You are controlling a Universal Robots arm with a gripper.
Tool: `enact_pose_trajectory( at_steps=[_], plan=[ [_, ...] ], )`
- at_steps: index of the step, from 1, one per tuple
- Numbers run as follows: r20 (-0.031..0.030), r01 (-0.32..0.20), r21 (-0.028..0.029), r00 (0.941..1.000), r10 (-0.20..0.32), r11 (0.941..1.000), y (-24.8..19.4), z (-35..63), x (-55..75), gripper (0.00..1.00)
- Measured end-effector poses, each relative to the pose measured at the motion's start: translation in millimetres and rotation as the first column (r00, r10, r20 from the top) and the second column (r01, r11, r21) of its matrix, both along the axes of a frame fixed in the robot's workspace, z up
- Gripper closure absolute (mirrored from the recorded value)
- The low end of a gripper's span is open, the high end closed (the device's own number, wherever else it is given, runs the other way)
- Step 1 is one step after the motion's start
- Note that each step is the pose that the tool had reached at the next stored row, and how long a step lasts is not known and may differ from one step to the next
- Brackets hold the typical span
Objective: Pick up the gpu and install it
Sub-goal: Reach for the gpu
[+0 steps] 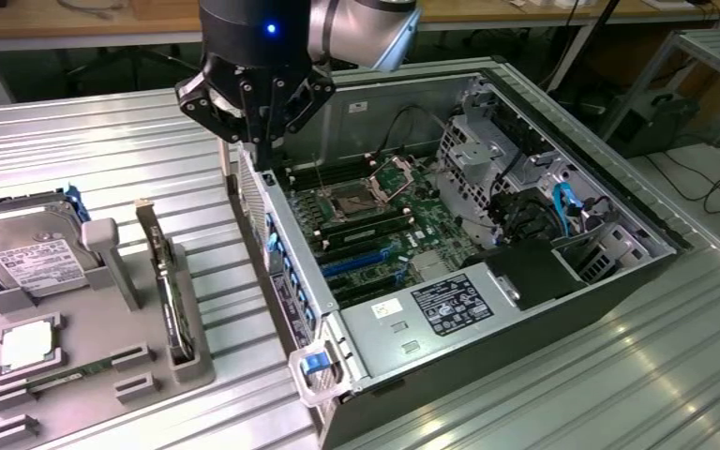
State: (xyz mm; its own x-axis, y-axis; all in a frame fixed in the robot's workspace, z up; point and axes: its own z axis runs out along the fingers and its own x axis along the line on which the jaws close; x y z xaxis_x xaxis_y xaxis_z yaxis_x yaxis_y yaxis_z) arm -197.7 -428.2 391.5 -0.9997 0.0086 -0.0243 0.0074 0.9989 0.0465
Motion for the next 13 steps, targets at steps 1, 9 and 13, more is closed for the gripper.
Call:
enact_pose_trajectory(
  at_steps=[1, 9, 13],
  plan=[
    [0.0000, -0.002, -0.0001, 1.0000, 0.002, 1.0000, -0.6, 0.0, -1.9, 0.89],
    [-0.0001, -0.013, 0.0004, 0.9999, 0.013, 0.9999, -7.6, 0.0, -17.2, 0.89],
    [-0.0001, -0.018, 0.0008, 0.9998, 0.018, 0.9998, -11.4, 0.0, -24.6, 0.89]
  ],
)
